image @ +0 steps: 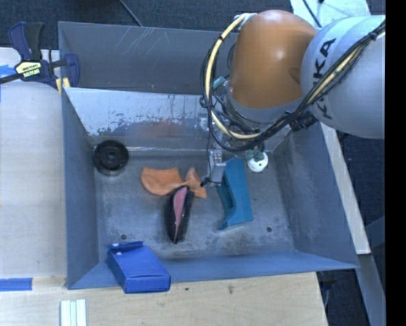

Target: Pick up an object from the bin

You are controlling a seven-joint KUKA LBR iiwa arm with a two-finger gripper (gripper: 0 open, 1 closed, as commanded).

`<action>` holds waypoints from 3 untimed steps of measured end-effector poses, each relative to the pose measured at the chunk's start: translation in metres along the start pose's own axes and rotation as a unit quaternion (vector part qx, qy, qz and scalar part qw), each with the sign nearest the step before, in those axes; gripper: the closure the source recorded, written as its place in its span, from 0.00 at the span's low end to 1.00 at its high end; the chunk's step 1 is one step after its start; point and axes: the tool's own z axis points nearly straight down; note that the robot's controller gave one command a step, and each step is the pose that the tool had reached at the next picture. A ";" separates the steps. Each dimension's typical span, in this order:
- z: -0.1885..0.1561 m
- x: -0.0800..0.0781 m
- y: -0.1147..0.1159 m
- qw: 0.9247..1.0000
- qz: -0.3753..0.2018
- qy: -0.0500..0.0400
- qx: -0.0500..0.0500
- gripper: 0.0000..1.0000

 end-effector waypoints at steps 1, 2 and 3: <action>-0.005 -0.001 0.000 1.000 0.001 -0.004 -0.001 0.00; 0.023 -0.006 0.002 1.000 0.027 -0.008 -0.001 0.00; 0.082 0.003 0.000 0.995 0.098 -0.005 -0.001 0.00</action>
Offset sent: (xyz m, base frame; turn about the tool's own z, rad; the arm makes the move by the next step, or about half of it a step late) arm 0.0085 0.0094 -0.1143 0.1894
